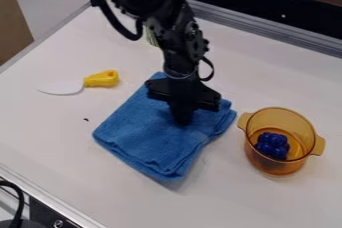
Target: Move the blue cloth from the center of the table to the top center of the table.
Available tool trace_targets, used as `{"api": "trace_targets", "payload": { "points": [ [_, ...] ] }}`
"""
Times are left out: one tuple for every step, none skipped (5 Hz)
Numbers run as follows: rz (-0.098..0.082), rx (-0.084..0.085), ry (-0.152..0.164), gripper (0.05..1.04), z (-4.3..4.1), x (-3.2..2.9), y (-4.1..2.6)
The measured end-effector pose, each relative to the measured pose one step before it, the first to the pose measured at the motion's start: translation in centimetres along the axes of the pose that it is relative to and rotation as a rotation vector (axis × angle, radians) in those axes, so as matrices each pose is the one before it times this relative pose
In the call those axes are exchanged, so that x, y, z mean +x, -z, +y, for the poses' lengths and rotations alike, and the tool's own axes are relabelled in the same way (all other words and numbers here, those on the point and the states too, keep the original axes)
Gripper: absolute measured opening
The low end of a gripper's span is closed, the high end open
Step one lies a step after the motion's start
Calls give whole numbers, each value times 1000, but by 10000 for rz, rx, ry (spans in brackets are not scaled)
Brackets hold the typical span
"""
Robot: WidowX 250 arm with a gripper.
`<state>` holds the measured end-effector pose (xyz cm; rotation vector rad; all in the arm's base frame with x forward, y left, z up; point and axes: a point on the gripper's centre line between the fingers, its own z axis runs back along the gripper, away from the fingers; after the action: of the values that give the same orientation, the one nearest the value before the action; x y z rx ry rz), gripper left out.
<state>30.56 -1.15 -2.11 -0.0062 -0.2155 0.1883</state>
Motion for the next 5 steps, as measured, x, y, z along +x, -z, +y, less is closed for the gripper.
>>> {"api": "trace_targets", "payload": {
  "points": [
    [-72, -152, -318, 52, -1413, 1706, 345],
    [-113, 20, -496, 52, -1082, 1728, 264],
    [-264, 60, -287, 52, -1166, 1613, 401],
    [-185, 110, -6, 52, -1071, 1508, 454],
    [-388, 71, -78, 52, -533, 1828, 370]
  ]
}}
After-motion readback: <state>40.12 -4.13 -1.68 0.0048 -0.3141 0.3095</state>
